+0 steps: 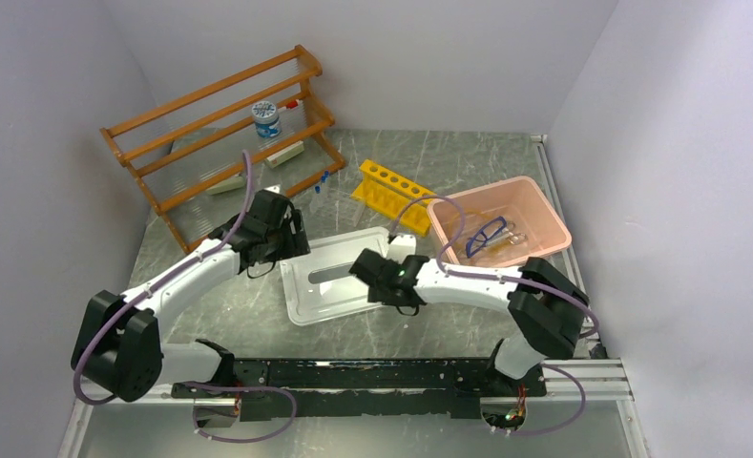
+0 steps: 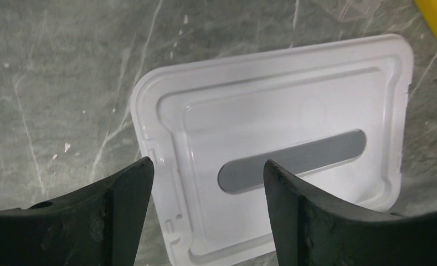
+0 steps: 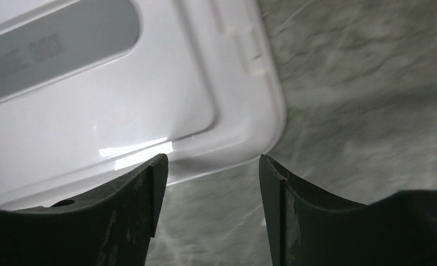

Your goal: Organize the chemistry lab equipment

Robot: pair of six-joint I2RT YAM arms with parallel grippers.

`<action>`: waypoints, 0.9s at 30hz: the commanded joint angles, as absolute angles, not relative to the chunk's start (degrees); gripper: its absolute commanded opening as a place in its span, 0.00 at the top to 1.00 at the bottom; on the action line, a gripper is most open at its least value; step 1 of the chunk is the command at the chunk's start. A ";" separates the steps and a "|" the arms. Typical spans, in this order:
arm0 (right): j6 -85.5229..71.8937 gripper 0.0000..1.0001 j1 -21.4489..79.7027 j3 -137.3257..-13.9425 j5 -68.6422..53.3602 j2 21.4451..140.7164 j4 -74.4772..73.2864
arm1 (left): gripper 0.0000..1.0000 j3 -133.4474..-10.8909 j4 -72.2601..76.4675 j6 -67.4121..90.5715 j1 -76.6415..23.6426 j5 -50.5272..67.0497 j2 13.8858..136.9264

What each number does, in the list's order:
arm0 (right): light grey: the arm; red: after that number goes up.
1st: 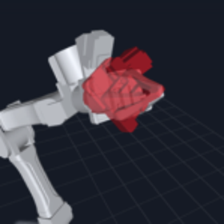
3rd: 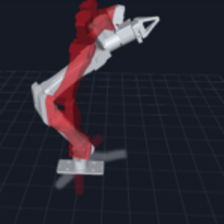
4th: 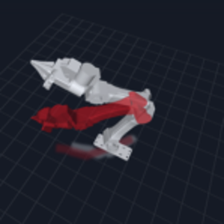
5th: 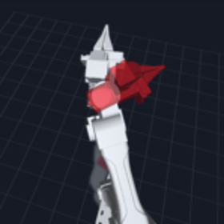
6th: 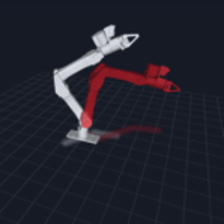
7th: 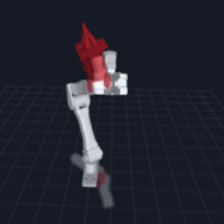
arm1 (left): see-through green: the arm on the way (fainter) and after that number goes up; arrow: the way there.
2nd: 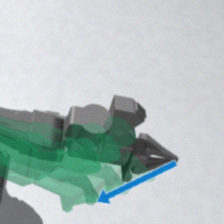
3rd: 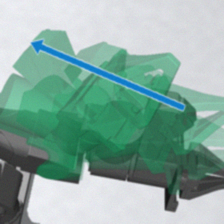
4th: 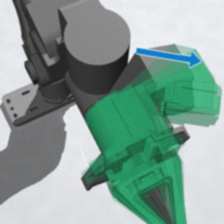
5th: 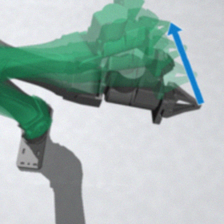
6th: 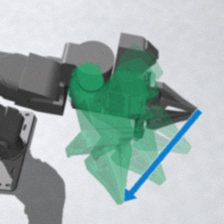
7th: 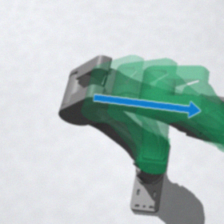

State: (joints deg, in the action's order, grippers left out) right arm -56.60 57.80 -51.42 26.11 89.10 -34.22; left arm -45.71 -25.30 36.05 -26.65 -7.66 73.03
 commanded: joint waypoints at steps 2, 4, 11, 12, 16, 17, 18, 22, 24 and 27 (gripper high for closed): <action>-79.97 0.35 64.11 -55.72 33.09 93.20 -38.33 | 0.24 -48.47 -23.15 34.88 -26.19 -6.45 74.83; -85.69 0.36 64.86 -56.47 33.50 94.79 -39.74 | 0.24 -48.16 -23.23 34.81 -26.19 -6.52 74.21; -93.92 0.37 64.93 -55.01 33.04 97.40 -38.24 | 0.23 -47.90 -24.22 33.74 -26.19 -7.83 71.24; -94.49 0.37 64.91 -55.21 33.11 97.59 -38.35 | 0.23 -47.90 -24.44 33.61 -26.19 -7.90 70.92; -96.69 0.46 64.90 -54.78 32.95 97.43 -39.82 | 0.23 -47.39 -24.65 33.44 -26.18 -7.57 70.11; -97.26 0.49 64.92 -54.00 32.72 97.08 -39.82 | 0.23 -47.17 -24.49 33.53 -26.19 -7.29 69.94; -97.86 0.56 64.94 -53.24 32.50 96.58 -39.80 | 0.23 -46.89 -24.33 33.57 -26.17 -6.93 69.88; -98.88 0.74 64.78 -50.94 31.66 94.89 -40.98 | 0.24 -46.10 -24.21 33.41 -26.19 -4.37 70.28; -98.01 0.80 64.73 -49.80 31.65 93.29 -41.36 | 0.24 -45.78 -24.26 32.96 -26.19 -2.41 70.62; -96.44 0.86 64.77 -47.47 32.38 89.95 -40.87 | 0.24 -45.22 -24.18 31.64 -26.19 2.18 71.60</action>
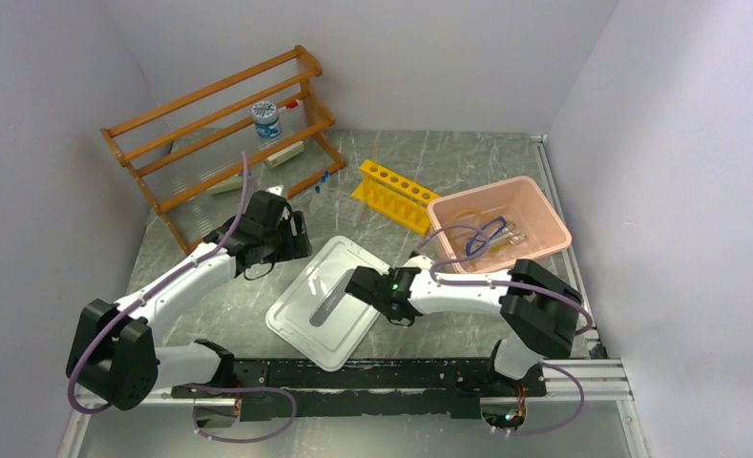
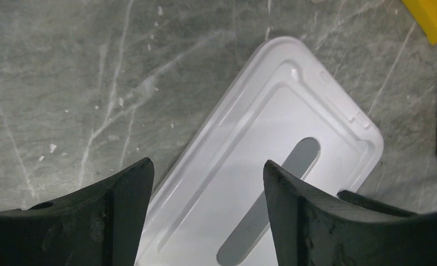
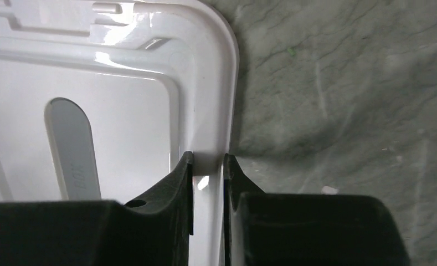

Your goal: Organize the chemistry lab equipment

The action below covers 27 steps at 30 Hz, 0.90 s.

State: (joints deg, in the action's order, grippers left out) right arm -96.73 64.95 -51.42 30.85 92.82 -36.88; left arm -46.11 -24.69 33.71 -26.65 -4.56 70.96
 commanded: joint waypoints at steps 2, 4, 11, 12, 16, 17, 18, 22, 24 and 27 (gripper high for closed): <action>-93.44 0.88 64.31 -46.03 32.98 87.57 -39.01 | 0.25 -44.90 -24.51 30.81 -26.26 5.49 72.68; -88.94 0.91 63.54 -45.60 33.13 86.44 -36.43 | 0.26 -43.81 -24.06 30.08 -26.27 8.27 73.59; -78.50 1.00 61.61 -49.61 34.46 86.13 -34.53 | 0.27 -41.31 -22.36 28.74 -26.37 13.55 74.32; -77.06 1.00 60.97 -49.58 33.74 86.11 -33.76 | 0.26 -41.19 -22.06 28.66 -26.37 14.27 74.08; -71.06 1.00 57.44 -48.80 29.85 85.34 -29.50 | 0.27 -41.38 -22.83 28.01 -26.37 14.82 74.21; -69.87 1.00 56.74 -48.54 29.21 85.14 -28.63 | 0.27 -41.35 -22.95 27.76 -26.37 14.96 74.26; -68.55 1.00 55.94 -48.26 28.27 84.99 -27.66 | 0.27 -41.20 -23.01 27.64 -26.37 14.95 74.19; -62.76 1.00 53.08 -46.82 23.31 84.81 -22.62 | 0.27 -40.70 -23.75 27.40 -26.37 12.09 74.09; -59.83 1.00 51.47 -45.71 20.04 84.81 -19.63 | 0.26 -41.05 -24.97 27.77 -26.31 9.49 74.05; -56.27 1.00 49.68 -44.09 15.85 85.10 -16.17 | 0.23 -41.51 -25.85 28.28 -26.37 6.49 73.34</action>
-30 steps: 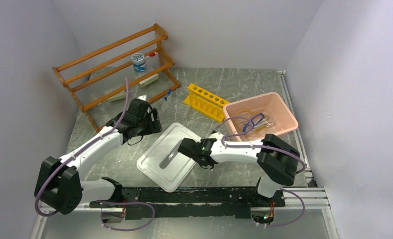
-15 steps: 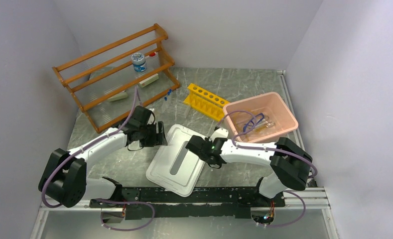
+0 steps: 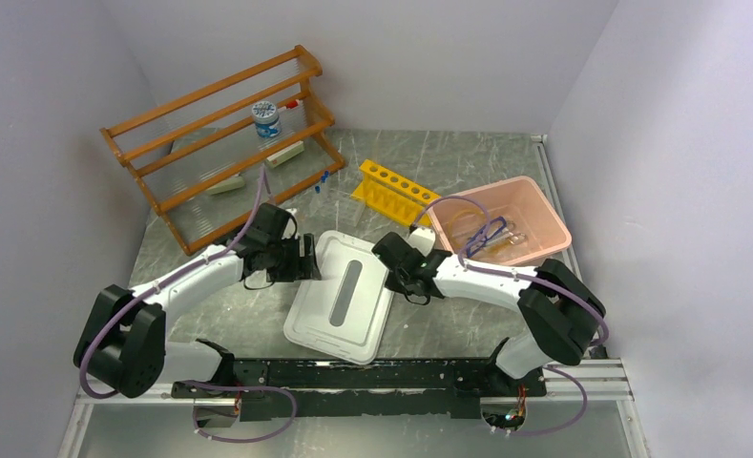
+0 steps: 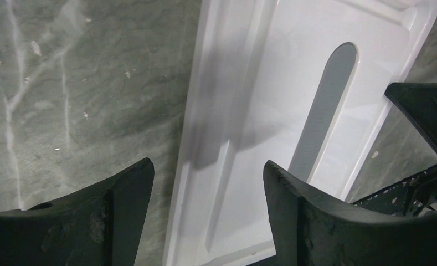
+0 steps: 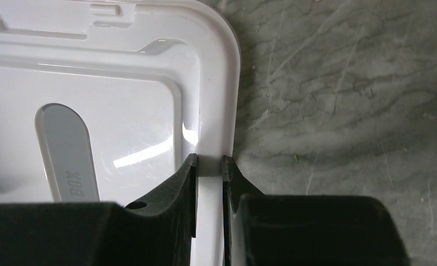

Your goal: Organize the chemistry lab equipment

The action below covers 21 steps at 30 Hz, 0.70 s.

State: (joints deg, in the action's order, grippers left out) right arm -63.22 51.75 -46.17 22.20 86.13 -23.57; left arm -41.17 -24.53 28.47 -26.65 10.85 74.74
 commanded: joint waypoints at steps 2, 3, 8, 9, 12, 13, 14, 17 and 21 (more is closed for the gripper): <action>-54.12 1.00 48.80 -43.66 13.92 85.37 -14.64 | 0.23 -41.56 -25.67 28.38 -26.37 7.00 72.63; -53.41 1.00 48.44 -43.49 13.09 85.53 -14.21 | 0.23 -41.65 -25.52 28.37 -26.37 7.24 72.38; -49.49 1.00 46.15 -41.92 6.72 85.32 -9.07 | 0.23 -40.29 -24.14 28.66 -26.37 10.12 72.46; -49.14 1.00 45.87 -41.67 5.75 85.22 -8.22 | 0.23 -39.78 -23.56 29.04 -26.31 11.01 73.12; -48.31 1.00 45.50 -41.50 4.30 85.18 -6.72 | 0.25 -38.85 -22.40 29.99 -26.28 13.31 75.32; -48.14 1.00 45.43 -41.56 3.91 85.19 -6.51 | 0.27 -38.63 -22.03 30.46 -26.24 13.66 75.66; -48.02 1.00 45.22 -41.58 3.72 85.21 -6.41 | 0.28 -38.51 -21.45 30.76 -26.25 14.45 75.71; -47.91 1.00 44.51 -41.40 2.68 84.87 -5.73 | 0.36 -38.60 -19.82 31.89 -26.28 17.13 74.81; -47.02 1.00 44.15 -41.97 2.86 84.04 -5.82 | 0.55 -38.98 -17.08 32.09 -26.19 19.83 71.55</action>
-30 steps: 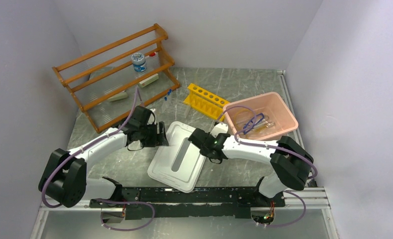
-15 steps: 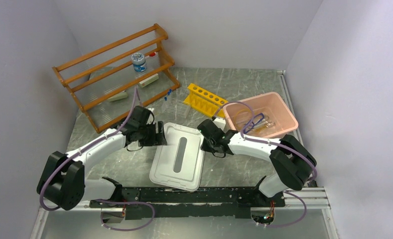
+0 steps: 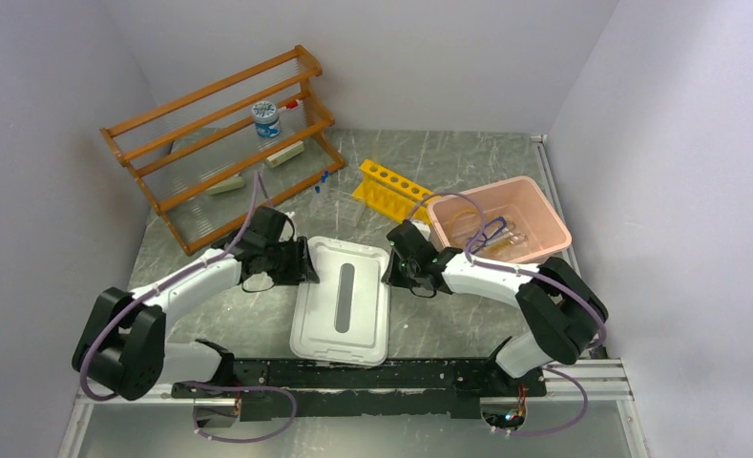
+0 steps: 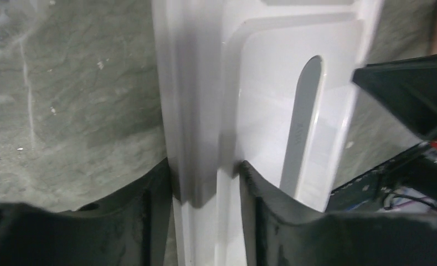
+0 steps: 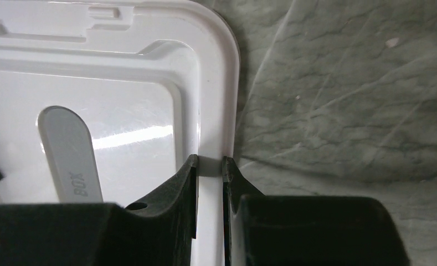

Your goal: Organize the chemistry lab equipment

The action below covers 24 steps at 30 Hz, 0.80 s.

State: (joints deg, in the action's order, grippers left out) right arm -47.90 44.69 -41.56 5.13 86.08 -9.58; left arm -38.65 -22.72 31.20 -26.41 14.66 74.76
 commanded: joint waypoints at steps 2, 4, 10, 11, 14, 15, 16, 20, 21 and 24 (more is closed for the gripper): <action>-46.08 1.00 44.00 -42.36 2.91 83.46 -5.82 | 0.67 -39.44 -16.29 31.16 -26.04 19.91 70.30; -44.81 1.00 43.66 -42.49 2.62 82.52 -5.45 | 0.78 -40.10 -15.93 29.94 -25.82 20.92 69.50; -41.45 1.00 42.49 -42.91 0.37 79.24 -5.03 | 0.95 -42.90 -15.17 25.75 -25.23 29.67 69.76; -41.32 1.00 42.39 -43.12 0.28 78.77 -5.32 | 0.95 -43.61 -15.50 25.08 -25.17 30.81 69.83; -41.45 0.78 42.04 -43.46 0.98 76.05 -6.92 | 0.95 -46.64 -18.83 22.92 -24.78 32.01 69.37; -41.44 0.71 41.82 -43.59 1.35 74.95 -7.47 | 0.95 -47.93 -20.02 22.23 -24.60 32.14 69.13; -41.41 0.64 41.56 -43.70 1.70 73.80 -8.06 | 0.95 -49.23 -21.20 21.68 -24.39 32.28 68.84; -40.31 0.44 39.98 -45.59 1.69 68.38 -10.47 | 0.95 -55.48 -24.81 20.62 -23.84 33.89 67.68; -40.12 0.41 39.60 -46.26 1.54 67.04 -10.87 | 0.95 -57.02 -25.74 21.09 -23.76 34.34 67.41; -39.47 0.35 38.17 -48.25 0.39 63.45 -11.72 | 0.95 -62.81 -29.30 21.78 -23.47 37.24 67.04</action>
State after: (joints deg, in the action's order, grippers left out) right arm -40.93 39.97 -44.86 2.13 67.88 -11.70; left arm -55.70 -25.41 22.33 -24.12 30.92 69.30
